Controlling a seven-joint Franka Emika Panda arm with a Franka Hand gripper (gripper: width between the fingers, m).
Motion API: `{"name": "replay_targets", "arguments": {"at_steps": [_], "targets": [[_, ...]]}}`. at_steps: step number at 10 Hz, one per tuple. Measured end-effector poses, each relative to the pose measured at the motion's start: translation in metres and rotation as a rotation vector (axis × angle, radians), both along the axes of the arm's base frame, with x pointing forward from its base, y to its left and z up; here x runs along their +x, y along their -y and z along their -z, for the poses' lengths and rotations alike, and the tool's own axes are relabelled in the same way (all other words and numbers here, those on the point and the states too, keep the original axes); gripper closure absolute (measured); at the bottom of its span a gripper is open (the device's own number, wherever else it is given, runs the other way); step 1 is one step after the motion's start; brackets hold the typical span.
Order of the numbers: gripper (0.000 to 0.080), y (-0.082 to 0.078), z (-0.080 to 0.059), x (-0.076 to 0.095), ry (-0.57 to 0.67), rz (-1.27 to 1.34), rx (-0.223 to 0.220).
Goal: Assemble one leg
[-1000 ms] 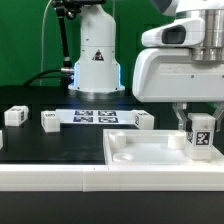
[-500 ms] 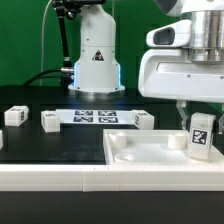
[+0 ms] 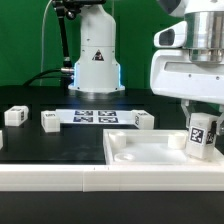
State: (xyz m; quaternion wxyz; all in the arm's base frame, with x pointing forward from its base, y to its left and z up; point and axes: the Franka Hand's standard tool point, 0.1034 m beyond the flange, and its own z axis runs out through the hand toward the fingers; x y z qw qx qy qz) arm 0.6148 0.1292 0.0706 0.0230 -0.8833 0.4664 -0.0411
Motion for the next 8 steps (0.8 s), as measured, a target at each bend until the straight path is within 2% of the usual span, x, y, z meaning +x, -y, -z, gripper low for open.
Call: {"name": "replay_targets", "arguments": {"at_steps": [3, 4, 5, 6, 7, 8], "targets": [[0.0509, -0.0006, 0.0000, 0.0000, 0.000, 0.031, 0.011], [0.0350, 0.0007, 0.0000, 0.0002, 0.000, -0.016, 0.006], [0.0226, 0.0040, 0.0002, 0.0007, 0.000, -0.077, 0.000], [0.0226, 0.0047, 0.0002, 0.0008, 0.000, -0.092, -0.002], [0.0165, 0.0051, 0.0002, 0.0009, 0.001, -0.157, -0.008], [0.0154, 0.0063, 0.0001, 0.0012, 0.001, -0.250, -0.018]]}}
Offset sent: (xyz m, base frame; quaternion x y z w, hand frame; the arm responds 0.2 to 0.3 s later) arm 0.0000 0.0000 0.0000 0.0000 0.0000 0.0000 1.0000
